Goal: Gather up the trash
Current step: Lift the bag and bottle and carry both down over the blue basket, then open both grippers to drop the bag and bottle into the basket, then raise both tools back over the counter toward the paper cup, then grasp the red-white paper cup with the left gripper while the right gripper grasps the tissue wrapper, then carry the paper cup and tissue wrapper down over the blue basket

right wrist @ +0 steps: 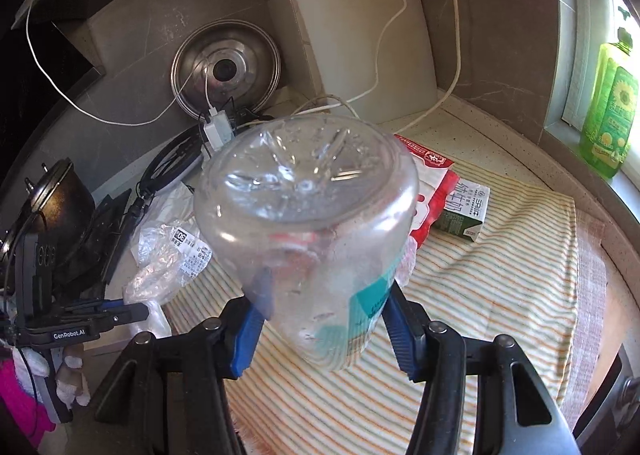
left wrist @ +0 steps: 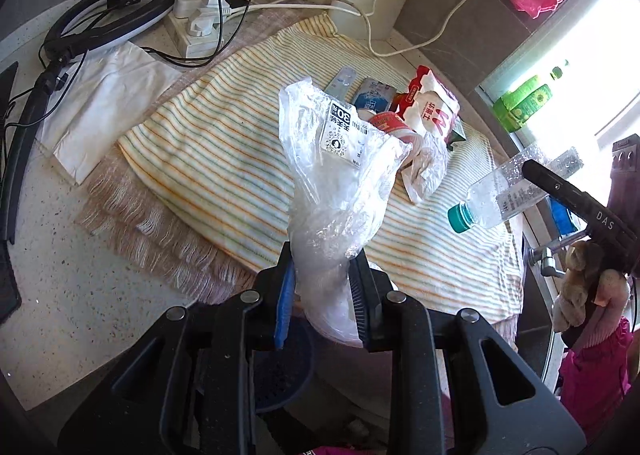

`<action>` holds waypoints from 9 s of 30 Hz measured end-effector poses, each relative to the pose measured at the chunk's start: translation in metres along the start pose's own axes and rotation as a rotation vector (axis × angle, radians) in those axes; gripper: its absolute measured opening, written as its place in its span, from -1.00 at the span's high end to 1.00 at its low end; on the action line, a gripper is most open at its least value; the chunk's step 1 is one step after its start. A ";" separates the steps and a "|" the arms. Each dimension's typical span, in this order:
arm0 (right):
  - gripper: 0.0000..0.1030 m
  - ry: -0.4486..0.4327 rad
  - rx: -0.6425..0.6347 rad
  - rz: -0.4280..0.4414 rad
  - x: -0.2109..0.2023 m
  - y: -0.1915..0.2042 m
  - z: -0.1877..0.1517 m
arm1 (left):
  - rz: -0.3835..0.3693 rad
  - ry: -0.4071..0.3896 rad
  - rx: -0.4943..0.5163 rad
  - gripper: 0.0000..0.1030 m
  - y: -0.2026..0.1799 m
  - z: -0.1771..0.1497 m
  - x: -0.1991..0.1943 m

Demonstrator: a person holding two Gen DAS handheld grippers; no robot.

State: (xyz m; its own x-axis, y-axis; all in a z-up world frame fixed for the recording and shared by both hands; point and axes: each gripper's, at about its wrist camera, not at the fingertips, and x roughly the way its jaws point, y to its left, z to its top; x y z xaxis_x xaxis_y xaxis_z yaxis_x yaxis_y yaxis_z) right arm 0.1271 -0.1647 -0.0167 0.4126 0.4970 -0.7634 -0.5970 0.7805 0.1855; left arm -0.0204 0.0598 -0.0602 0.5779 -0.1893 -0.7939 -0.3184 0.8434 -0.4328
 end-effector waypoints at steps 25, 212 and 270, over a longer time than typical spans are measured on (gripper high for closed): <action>-0.11 0.047 0.100 0.049 -0.029 0.127 -0.130 | -0.066 0.203 0.131 0.51 0.048 -0.113 -0.017; 0.94 0.120 0.203 0.087 0.089 -0.062 -0.013 | 0.052 -0.045 0.165 0.80 -0.060 0.070 0.098; 0.94 0.185 0.284 0.151 0.016 0.117 -0.183 | 0.017 0.160 0.207 0.80 0.061 -0.114 0.026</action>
State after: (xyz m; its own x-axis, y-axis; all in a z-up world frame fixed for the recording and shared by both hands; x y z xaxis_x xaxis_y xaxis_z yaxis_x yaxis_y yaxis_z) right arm -0.0621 -0.1342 -0.1200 0.1877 0.5578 -0.8084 -0.4157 0.7908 0.4491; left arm -0.1109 0.0492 -0.1559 0.4421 -0.2372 -0.8650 -0.1572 0.9290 -0.3350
